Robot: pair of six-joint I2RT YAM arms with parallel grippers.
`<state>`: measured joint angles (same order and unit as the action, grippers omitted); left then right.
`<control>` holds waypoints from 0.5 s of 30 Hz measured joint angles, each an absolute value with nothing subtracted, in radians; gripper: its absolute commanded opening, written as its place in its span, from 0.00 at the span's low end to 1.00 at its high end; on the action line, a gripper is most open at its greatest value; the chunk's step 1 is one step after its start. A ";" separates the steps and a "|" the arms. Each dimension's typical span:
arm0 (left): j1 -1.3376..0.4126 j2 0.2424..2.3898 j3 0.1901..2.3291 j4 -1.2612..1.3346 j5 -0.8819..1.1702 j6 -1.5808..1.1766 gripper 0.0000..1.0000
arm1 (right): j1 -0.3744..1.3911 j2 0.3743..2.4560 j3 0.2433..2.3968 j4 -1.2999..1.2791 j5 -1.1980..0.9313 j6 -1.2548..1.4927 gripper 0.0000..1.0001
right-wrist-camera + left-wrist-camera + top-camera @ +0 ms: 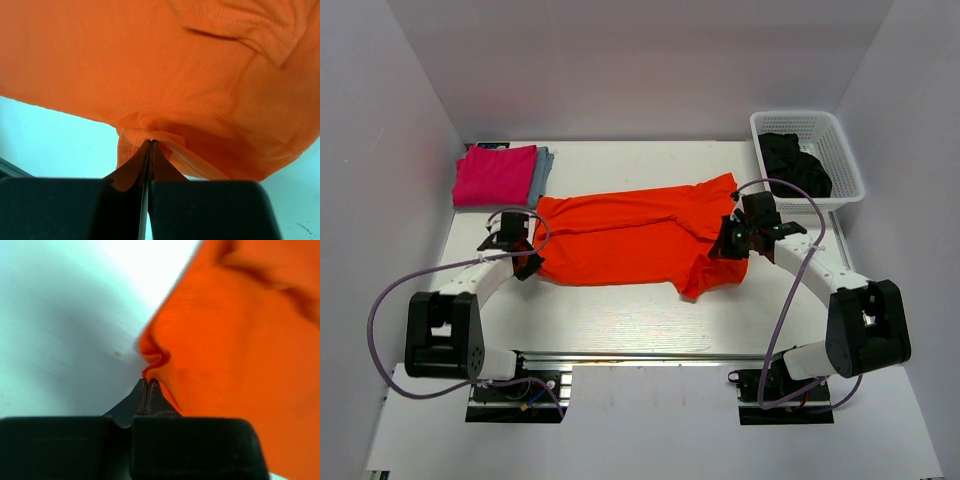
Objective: Fold and stack the t-shirts
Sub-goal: Grap the side of the flattened tshirt closest away from the robot with both arms, then fold the other side of the tshirt into a rectangle
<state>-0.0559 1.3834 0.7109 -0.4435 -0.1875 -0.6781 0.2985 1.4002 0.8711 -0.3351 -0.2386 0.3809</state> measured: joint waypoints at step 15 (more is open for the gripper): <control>-0.053 1.404 0.859 -0.399 -0.153 -0.646 0.00 | 0.207 1.451 1.041 -0.282 -0.259 0.423 0.00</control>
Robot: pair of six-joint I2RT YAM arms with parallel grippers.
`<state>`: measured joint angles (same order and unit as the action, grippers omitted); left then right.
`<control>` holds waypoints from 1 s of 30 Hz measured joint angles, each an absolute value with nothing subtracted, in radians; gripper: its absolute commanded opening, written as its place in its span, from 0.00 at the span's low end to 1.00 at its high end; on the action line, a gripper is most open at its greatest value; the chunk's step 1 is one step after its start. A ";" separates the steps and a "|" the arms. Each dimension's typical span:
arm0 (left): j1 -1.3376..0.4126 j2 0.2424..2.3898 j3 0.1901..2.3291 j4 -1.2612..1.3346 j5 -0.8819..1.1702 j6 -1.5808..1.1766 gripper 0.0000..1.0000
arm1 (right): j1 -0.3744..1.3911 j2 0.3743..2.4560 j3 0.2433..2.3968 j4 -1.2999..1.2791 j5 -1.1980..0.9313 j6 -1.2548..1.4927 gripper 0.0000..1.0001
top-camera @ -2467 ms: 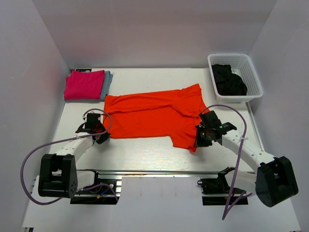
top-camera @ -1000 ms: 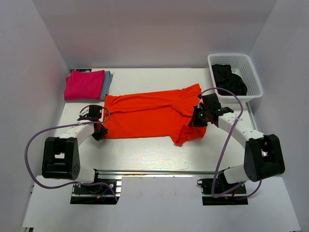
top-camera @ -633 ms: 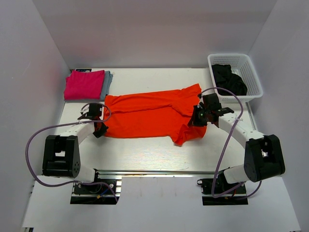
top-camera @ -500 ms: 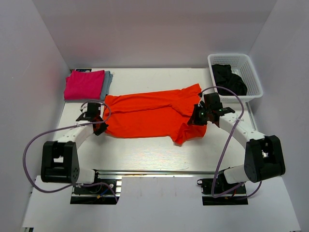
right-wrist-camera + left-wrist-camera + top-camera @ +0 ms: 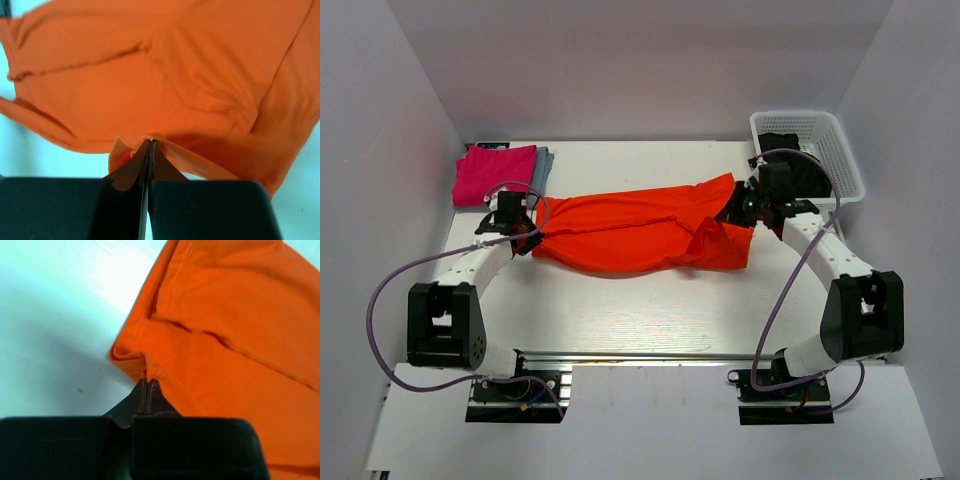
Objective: Fold and stack the t-shirts
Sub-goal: Fold the other side of the tshirt into a rectangle
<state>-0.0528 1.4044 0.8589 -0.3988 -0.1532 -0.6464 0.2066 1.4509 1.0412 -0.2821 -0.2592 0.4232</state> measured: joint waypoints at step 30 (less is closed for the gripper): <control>-0.002 1.967 1.415 -0.449 -0.195 -0.619 0.62 | 0.123 2.314 2.067 -0.507 -0.332 0.177 0.35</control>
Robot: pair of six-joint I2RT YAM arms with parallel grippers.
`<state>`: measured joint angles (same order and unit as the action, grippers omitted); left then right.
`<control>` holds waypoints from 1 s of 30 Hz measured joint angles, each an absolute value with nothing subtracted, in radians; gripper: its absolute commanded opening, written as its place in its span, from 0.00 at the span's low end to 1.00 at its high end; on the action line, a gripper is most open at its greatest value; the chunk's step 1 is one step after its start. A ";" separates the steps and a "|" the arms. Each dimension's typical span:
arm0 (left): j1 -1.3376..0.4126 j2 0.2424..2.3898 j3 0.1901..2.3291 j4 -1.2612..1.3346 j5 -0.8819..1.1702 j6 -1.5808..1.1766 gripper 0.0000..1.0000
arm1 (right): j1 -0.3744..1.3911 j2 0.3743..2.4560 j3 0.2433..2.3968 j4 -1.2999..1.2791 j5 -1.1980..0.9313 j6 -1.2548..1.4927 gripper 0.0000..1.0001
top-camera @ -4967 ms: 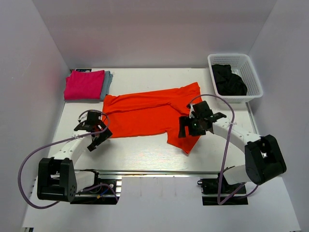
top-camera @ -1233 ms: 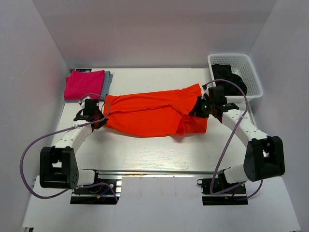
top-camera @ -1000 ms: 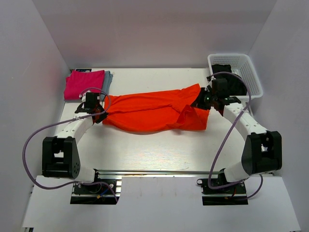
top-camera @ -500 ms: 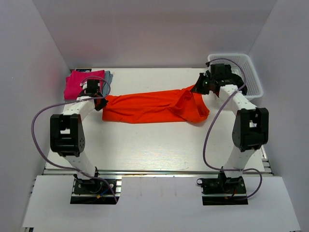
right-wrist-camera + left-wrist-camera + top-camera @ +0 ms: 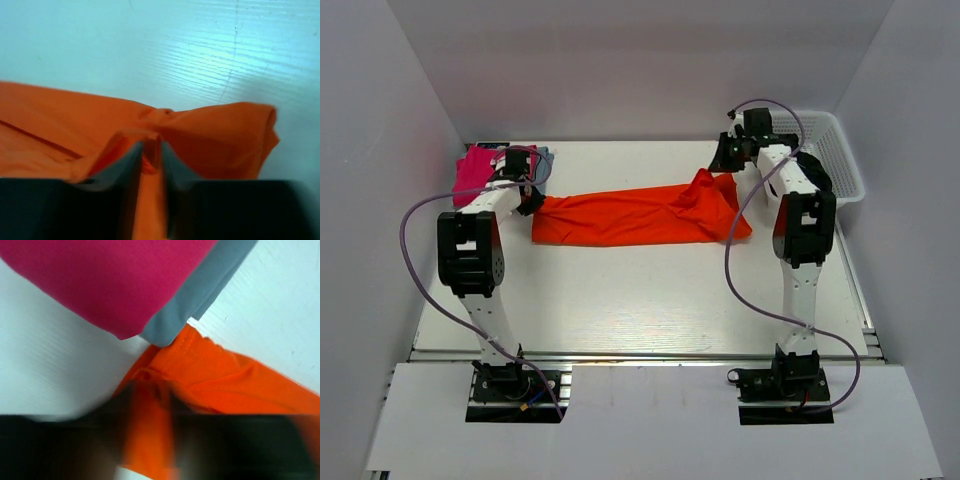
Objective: Fold and stack the t-shirts
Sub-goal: Fold the other side of the tshirt into a rectangle
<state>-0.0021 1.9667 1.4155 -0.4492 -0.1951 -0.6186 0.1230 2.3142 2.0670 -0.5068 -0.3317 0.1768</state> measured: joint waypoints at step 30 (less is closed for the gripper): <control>-0.141 1.987 1.394 -0.319 0.197 -0.461 1.00 | 0.125 1.917 1.432 -0.553 -0.265 0.047 0.43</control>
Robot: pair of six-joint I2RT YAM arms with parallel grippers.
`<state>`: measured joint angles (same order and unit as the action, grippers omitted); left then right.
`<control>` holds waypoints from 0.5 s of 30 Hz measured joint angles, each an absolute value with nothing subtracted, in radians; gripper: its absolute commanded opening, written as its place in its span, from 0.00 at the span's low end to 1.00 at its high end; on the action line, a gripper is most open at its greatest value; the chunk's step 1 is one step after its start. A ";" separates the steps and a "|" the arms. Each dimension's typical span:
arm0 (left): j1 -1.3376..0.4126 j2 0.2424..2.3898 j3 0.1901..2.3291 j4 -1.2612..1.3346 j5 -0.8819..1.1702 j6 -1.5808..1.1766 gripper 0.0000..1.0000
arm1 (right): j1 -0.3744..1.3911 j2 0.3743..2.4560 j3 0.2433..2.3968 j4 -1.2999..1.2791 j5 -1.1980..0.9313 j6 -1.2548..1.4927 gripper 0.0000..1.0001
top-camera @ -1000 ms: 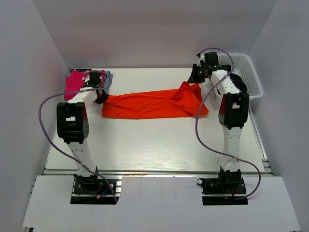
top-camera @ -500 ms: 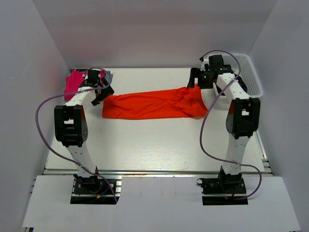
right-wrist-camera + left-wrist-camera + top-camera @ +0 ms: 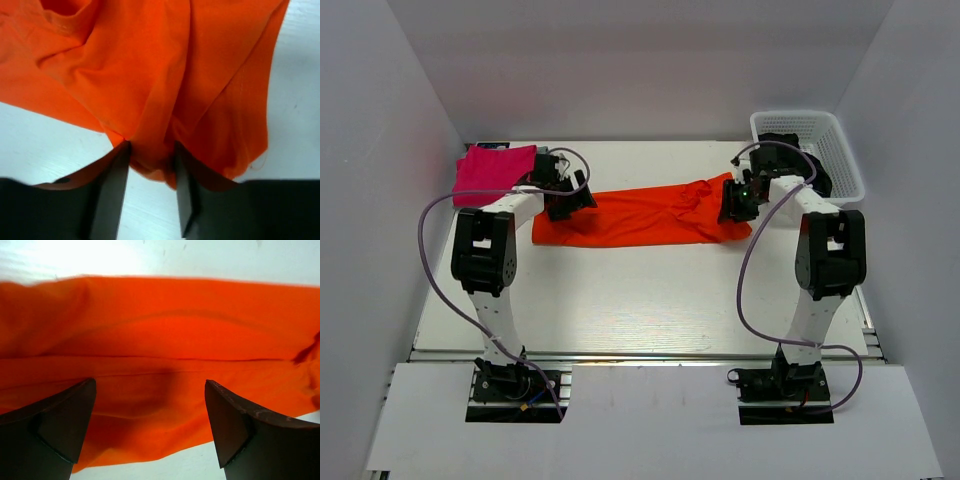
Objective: Fold and stack the t-shirts
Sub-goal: Fold the other side of the tshirt into a rectangle
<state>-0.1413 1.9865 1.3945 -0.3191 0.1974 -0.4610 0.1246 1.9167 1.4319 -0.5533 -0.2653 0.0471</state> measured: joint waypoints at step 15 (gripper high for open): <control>-0.133 2.003 1.337 -0.283 0.193 -0.449 1.00 | 0.118 2.014 1.510 -0.472 -0.110 0.094 0.04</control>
<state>-0.1329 2.0029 1.3373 -0.2829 0.1932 -0.4488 0.1177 2.0140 1.5097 -0.4717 -0.1104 0.0940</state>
